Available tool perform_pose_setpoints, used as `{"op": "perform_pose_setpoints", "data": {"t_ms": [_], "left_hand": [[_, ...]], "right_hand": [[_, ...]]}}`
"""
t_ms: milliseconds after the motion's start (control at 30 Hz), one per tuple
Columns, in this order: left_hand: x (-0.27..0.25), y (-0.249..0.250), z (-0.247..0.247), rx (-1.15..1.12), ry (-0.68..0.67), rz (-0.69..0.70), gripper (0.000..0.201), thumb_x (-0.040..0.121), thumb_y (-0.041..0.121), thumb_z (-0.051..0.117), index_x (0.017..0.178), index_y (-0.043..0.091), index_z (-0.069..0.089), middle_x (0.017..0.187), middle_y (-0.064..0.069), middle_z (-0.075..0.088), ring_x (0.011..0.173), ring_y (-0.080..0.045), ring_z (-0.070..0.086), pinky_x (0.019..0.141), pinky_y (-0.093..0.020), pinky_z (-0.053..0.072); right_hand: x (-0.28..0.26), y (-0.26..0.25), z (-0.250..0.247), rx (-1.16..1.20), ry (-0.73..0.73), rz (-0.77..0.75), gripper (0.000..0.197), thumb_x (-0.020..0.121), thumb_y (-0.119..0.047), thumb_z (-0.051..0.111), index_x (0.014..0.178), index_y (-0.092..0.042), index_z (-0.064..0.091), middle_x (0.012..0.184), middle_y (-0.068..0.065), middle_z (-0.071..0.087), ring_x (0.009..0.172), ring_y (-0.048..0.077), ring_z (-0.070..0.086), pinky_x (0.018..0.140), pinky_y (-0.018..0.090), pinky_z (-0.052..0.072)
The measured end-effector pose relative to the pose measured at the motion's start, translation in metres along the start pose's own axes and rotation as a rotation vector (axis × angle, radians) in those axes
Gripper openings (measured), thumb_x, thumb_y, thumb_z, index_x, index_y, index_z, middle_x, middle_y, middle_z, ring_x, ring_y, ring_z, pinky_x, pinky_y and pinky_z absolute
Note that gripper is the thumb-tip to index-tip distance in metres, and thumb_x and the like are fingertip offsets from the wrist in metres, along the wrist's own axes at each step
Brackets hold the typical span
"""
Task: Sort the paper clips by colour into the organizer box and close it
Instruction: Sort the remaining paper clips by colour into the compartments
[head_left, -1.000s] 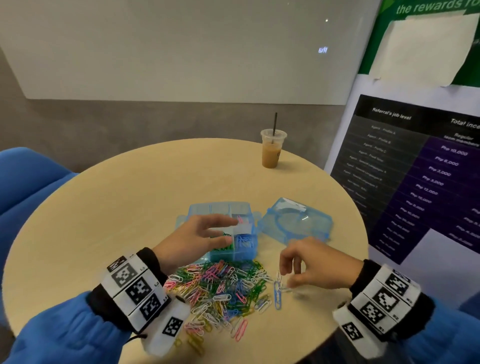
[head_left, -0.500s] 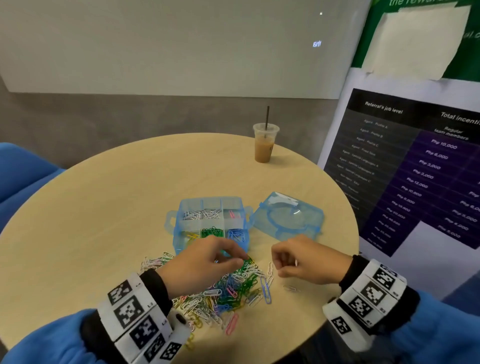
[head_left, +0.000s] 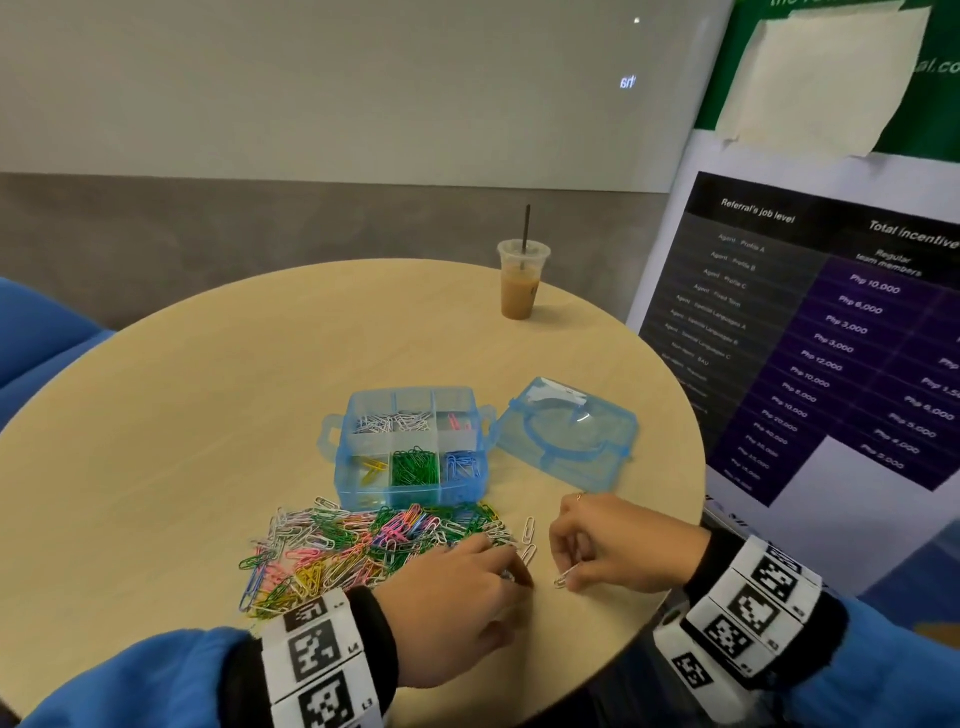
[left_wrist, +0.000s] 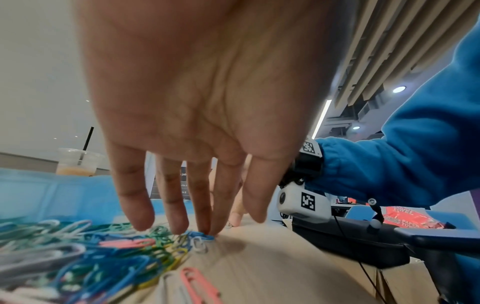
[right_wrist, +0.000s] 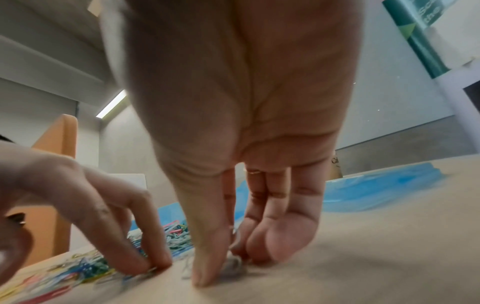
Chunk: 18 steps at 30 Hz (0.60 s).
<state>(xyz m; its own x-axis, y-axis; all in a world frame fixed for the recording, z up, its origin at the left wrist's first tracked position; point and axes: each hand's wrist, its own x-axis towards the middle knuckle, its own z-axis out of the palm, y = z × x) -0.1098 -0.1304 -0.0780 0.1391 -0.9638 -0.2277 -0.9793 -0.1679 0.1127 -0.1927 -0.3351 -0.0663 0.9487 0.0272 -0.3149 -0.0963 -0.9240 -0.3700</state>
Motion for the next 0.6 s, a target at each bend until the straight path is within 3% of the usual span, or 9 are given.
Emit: {"op": "perform_pose_setpoints", "data": {"t_ms": [167,300,433,600], "left_hand": [[-0.007,-0.006,0.003,-0.059,0.02,0.005,0.033,0.097,0.041,0.047,0.126,0.028,0.054,0.138,0.009,0.041,0.123,-0.018,0.037,0.098,-0.042,0.041],[-0.009,-0.007,-0.005,-0.151,0.064,-0.069,0.027,0.098,0.041,0.046,0.12,0.03,0.059,0.128,0.009,0.048,0.118,-0.016,0.042,0.095,-0.034,0.042],[0.012,-0.006,-0.025,-0.186,0.11,-0.238,0.032,0.096,0.042,0.051,0.122,0.025,0.059,0.121,0.002,0.053,0.113,-0.019,0.052,0.091,-0.036,0.047],[0.044,-0.006,-0.041,-0.096,0.035,-0.373,0.042,0.088,0.05,0.06,0.117,0.02,0.055,0.115,-0.005,0.054,0.106,-0.027,0.058,0.079,-0.035,0.044]], "right_hand": [[0.009,0.003,-0.003,0.067,-0.002,-0.028,0.011,0.084,-0.022,0.073,0.083,-0.017,0.064,0.079,-0.003,0.062,0.071,0.004,0.053,0.072,0.025,0.047],[0.018,0.008,-0.009,0.1,0.059,-0.037,0.014,0.08,-0.02,0.077,0.078,-0.024,0.063,0.074,-0.009,0.061,0.067,0.001,0.053,0.068,0.021,0.046],[0.03,0.006,-0.018,0.127,0.116,-0.054,0.013,0.079,-0.019,0.078,0.084,-0.023,0.067,0.078,-0.004,0.066,0.07,0.002,0.057,0.067,0.017,0.046],[0.042,0.004,-0.017,0.103,0.057,-0.054,0.022,0.078,-0.021,0.08,0.091,-0.029,0.064,0.084,0.0,0.068,0.074,0.009,0.06,0.068,0.017,0.047]]}}
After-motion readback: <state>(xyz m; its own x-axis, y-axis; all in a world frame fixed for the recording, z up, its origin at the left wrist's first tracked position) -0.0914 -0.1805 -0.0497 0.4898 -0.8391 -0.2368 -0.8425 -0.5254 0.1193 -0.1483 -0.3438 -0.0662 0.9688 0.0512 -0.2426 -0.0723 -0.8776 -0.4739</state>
